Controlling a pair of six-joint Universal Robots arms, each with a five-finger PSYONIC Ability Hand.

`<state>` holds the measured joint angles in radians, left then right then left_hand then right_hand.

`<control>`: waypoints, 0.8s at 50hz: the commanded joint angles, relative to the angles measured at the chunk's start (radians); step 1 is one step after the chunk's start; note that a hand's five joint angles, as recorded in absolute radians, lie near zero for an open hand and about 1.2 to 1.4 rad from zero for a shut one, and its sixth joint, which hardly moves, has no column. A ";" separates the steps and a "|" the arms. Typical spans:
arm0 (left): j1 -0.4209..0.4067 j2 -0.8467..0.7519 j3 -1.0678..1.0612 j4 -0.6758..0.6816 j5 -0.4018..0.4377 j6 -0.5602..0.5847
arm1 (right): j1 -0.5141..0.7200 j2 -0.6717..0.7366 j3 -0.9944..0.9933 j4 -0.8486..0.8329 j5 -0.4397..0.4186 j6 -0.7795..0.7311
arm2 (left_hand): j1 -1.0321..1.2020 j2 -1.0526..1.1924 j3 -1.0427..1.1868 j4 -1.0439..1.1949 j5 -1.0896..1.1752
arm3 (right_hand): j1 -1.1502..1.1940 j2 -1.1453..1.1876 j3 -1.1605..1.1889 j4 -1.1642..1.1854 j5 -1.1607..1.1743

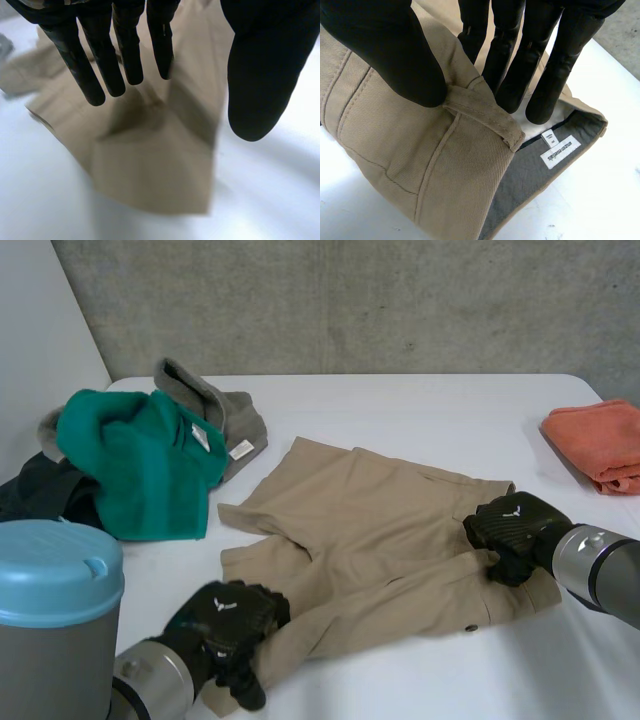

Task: Fold the laundry.

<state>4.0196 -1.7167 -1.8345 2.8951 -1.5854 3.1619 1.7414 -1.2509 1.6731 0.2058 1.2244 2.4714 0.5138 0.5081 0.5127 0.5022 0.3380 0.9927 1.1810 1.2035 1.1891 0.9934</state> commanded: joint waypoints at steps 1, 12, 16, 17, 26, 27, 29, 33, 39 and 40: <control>-0.011 -0.030 -0.014 0.032 0.001 -0.052 | 0.003 0.010 -0.003 -0.002 0.000 -0.002 | 0.181 0.186 0.182 0.192 0.182 | 0.404 0.215 0.193 0.207 0.228; -0.010 -0.155 0.081 0.292 -0.074 0.052 | 0.018 0.004 -0.009 0.001 0.009 -0.026 | 0.882 0.888 0.884 0.894 0.884 | 0.404 0.215 0.193 0.207 0.228; 0.009 -0.195 0.202 0.364 -0.074 0.226 | 0.018 0.007 -0.038 -0.009 0.017 -0.052 | 0.882 0.888 0.884 0.894 0.884 | 0.404 0.215 0.193 0.207 0.228; 0.013 -0.210 0.231 0.389 -0.074 0.260 | 0.020 0.008 -0.047 -0.013 0.021 -0.060 | 0.882 0.888 0.884 0.894 0.884 | 0.404 0.215 0.193 0.207 0.228; 0.084 -0.562 0.645 0.668 -0.021 0.595 | 0.062 0.140 -0.249 -0.231 0.113 -0.071 | 0.882 0.888 0.884 0.894 0.884 | 0.404 0.215 0.193 0.207 0.228; 0.084 -0.596 0.687 0.681 -0.012 0.604 | 0.066 0.158 -0.271 -0.253 0.119 -0.075 | 0.882 0.888 0.884 0.894 0.884 | 0.404 0.215 0.193 0.207 0.228; 0.087 -0.665 0.771 0.694 0.007 0.609 | 0.069 0.200 -0.309 -0.292 0.130 -0.078 | 0.882 0.888 0.884 0.894 0.884 | 0.404 0.215 0.193 0.207 0.228; 0.102 -0.825 0.966 0.699 0.039 0.613 | 0.070 0.316 -0.413 -0.361 0.167 -0.077 | 0.882 0.888 0.884 0.894 0.884 | 0.404 0.215 0.193 0.207 0.228; 0.114 -1.014 1.169 0.717 0.133 0.613 | 0.073 0.502 -0.562 -0.424 0.224 -0.107 | 0.882 0.888 0.884 0.894 0.884 | 0.404 0.215 0.193 0.207 0.228; 0.114 -1.032 1.189 0.725 0.139 0.613 | 0.075 0.524 -0.576 -0.430 0.239 -0.115 | 0.833 0.839 0.835 0.845 0.835 | 0.404 0.215 0.193 0.207 0.228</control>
<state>4.1280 -2.6079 -0.7946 3.6064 -1.5174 3.7855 1.8146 -0.8793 1.2136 -0.1782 1.4053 2.3882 1.1516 1.1961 1.1908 1.1985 0.9850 0.9927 1.1810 1.2034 1.1892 0.9974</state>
